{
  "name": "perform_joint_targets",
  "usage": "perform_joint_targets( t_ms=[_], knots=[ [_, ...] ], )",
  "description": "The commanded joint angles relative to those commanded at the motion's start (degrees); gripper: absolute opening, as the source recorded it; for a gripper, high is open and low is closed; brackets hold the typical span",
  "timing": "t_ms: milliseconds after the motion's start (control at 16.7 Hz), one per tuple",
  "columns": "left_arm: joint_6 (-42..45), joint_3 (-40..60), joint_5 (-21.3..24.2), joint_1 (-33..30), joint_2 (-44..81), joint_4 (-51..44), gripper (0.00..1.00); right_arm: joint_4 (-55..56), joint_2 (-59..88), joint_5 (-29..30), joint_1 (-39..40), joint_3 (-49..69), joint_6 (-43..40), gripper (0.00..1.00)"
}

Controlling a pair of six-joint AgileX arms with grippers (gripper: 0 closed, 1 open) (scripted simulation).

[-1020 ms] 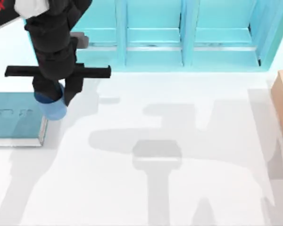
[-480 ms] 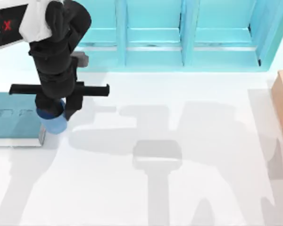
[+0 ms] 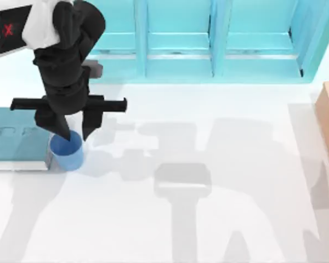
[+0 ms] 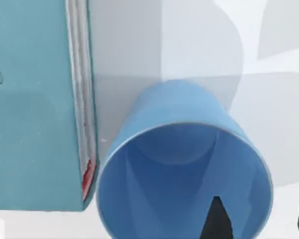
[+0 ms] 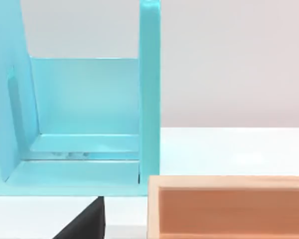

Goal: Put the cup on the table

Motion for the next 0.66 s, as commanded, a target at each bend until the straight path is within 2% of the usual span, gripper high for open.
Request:
perform_joint_targets(
  t_ms=[300,660],
  knots=[
    [0.0,0.0,0.0,0.0,0.0,0.0,0.98,0.0,0.0,0.0,0.0,0.0,0.0,1.0],
    [0.0,0.0,0.0,0.0,0.0,0.0,1.0,0.0,0.0,0.0,0.0,0.0,0.0,1.0]
  ],
)
